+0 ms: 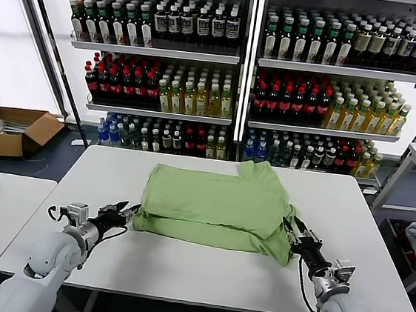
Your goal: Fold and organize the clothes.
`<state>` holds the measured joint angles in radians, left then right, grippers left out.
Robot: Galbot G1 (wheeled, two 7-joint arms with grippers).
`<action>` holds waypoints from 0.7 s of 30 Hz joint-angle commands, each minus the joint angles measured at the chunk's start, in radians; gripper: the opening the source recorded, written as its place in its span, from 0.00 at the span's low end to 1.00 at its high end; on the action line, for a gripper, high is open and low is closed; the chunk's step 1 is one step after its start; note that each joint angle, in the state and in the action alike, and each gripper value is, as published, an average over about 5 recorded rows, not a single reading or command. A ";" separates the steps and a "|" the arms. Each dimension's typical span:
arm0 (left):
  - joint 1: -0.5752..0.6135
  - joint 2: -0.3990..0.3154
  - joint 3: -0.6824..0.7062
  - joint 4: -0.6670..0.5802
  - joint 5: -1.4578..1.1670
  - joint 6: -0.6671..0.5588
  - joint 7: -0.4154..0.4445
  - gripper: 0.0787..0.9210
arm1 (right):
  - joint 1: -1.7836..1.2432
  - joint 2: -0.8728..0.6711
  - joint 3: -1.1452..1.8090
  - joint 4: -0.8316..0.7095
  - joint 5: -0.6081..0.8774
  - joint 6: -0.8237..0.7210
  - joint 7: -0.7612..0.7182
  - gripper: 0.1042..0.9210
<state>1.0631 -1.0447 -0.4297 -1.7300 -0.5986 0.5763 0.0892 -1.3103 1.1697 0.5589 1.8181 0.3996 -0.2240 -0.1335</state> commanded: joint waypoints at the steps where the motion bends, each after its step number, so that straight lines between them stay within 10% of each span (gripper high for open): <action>1: 0.073 -0.005 -0.028 -0.042 0.031 0.001 -0.003 0.54 | -0.146 0.011 0.017 0.081 -0.115 -0.050 0.048 0.65; 8: 0.073 -0.031 -0.005 -0.003 0.042 0.001 -0.007 0.79 | -0.150 0.039 -0.012 0.061 -0.137 -0.064 0.082 0.82; 15: 0.052 -0.047 0.020 0.024 0.023 0.001 -0.009 0.87 | -0.125 0.047 -0.030 0.049 -0.133 -0.062 0.088 0.60; 21: 0.056 -0.043 0.025 0.024 0.018 0.001 -0.003 0.70 | -0.111 0.050 -0.033 0.031 -0.129 -0.058 0.087 0.39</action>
<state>1.1144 -1.0826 -0.4093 -1.7126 -0.5809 0.5768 0.0859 -1.4062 1.2134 0.5308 1.8506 0.2915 -0.2722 -0.0608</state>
